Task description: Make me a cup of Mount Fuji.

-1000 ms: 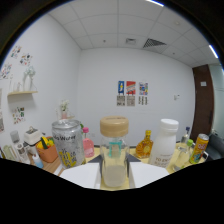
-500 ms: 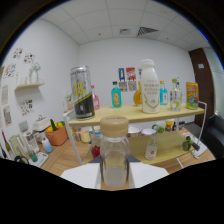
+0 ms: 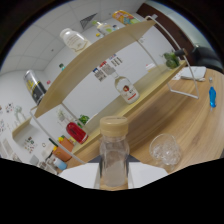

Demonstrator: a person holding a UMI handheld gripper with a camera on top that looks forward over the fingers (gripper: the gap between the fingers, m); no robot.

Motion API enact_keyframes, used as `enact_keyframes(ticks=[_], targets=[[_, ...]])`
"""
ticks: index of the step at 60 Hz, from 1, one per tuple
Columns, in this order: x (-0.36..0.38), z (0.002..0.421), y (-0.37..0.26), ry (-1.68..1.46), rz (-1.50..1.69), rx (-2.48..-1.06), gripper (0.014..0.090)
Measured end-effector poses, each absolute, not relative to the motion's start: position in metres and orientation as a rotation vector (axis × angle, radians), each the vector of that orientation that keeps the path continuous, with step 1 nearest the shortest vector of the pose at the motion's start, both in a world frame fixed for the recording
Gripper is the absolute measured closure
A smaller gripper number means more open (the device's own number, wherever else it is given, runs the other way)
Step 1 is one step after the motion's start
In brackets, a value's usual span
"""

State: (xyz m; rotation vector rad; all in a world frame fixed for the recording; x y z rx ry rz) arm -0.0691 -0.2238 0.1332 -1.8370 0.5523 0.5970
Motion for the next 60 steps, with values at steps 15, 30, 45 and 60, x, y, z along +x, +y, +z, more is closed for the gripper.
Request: enact_keyframes(ticks=[15,30,45,60], targets=[[-0.074,0.143,-0.223,1.033,1.144,-1.598,0.0687],[-0.073,0.139,-0.222,1.322,1.488,-1.387,0.0689],[-0.068,0.142,-0.221,1.378,1.548,-1.331,0.0687],[-0.069,0.184,-0.231,0.957,1.156,-1.560,0.0685]])
